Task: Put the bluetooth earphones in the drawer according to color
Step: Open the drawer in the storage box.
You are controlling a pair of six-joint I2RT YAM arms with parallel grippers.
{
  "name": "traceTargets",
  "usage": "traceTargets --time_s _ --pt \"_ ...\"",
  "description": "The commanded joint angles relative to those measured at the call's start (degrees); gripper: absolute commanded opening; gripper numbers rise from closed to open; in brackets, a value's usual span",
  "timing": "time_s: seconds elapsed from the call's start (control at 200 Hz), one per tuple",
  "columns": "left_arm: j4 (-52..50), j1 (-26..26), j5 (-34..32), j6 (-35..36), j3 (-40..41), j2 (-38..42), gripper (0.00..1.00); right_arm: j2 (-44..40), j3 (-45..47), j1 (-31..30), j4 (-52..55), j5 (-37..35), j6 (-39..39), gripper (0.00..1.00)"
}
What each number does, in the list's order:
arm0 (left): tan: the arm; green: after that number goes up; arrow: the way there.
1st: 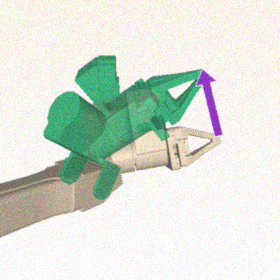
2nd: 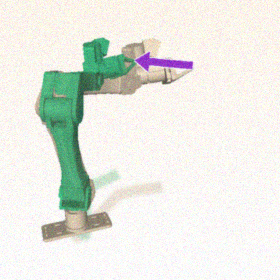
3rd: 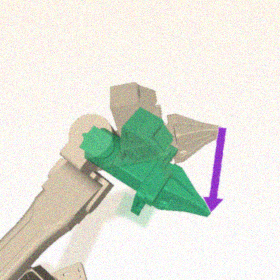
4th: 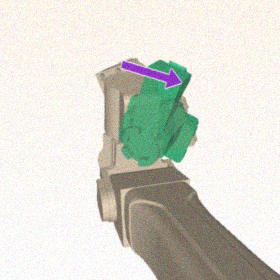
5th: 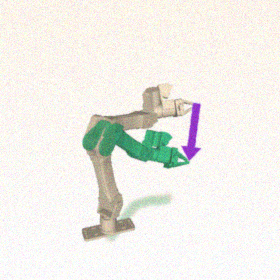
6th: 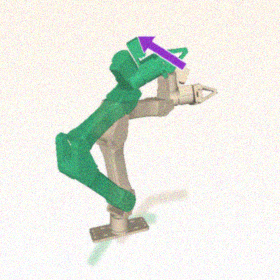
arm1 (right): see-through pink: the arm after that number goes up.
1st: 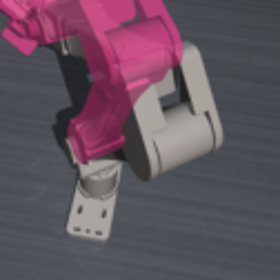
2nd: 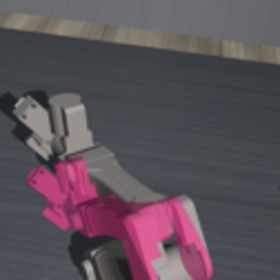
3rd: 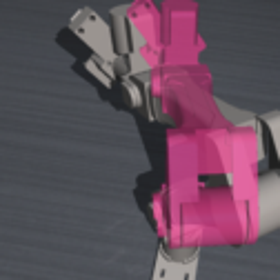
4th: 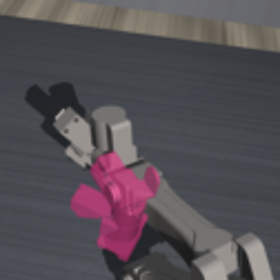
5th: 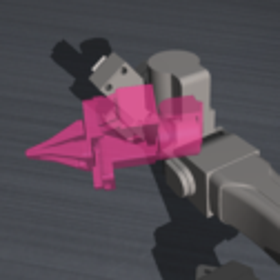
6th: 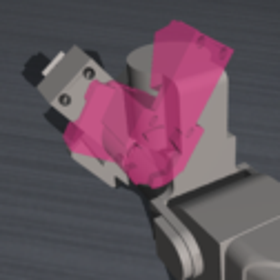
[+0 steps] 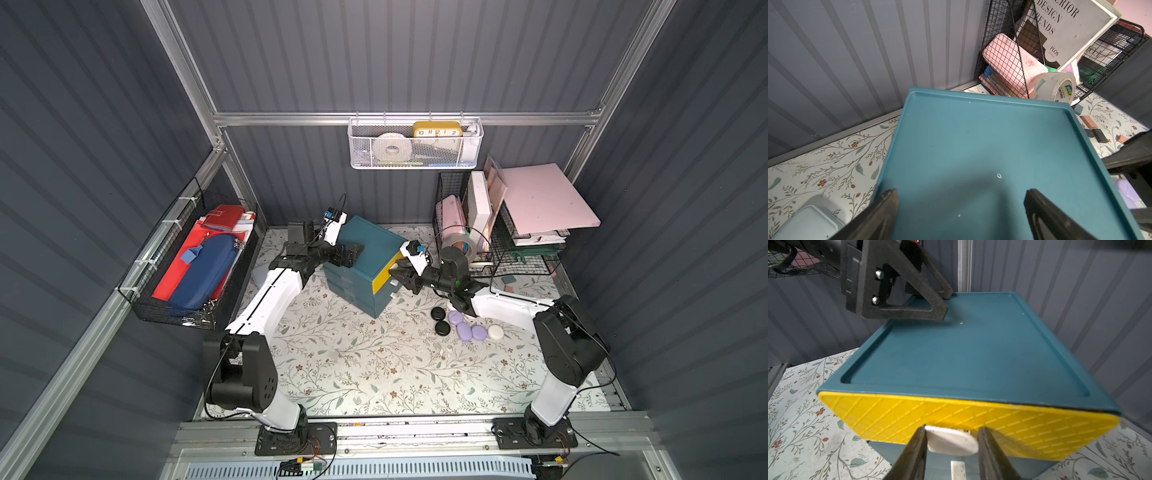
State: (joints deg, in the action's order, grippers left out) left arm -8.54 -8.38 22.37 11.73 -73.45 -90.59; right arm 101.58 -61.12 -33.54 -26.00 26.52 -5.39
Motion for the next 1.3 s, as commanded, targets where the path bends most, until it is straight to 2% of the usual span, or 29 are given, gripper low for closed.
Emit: traceTargets --time_s 0.0,0.64,0.896,1.241,1.296 --pt "-7.02 -0.06 0.17 -1.08 1.83 -3.22 0.99 -2.14 1.70 -0.09 2.82 -0.08 1.08 0.00" --pt "-7.20 -0.06 -0.39 -1.18 1.66 -3.63 0.99 -11.96 13.33 3.18 7.40 -2.84 -3.19 0.00" --pt "-7.07 -0.06 -0.49 -1.52 1.68 -3.20 0.99 -14.12 13.85 3.27 12.14 -4.37 -5.24 0.00" --pt "-6.93 -0.15 -0.25 -1.36 1.83 -3.03 0.99 -14.47 14.98 3.34 11.26 -5.94 -4.04 0.00" --pt "-6.85 -0.14 -0.14 -1.27 1.98 -3.02 0.99 -14.63 15.03 3.31 11.10 -6.08 -3.51 0.11"
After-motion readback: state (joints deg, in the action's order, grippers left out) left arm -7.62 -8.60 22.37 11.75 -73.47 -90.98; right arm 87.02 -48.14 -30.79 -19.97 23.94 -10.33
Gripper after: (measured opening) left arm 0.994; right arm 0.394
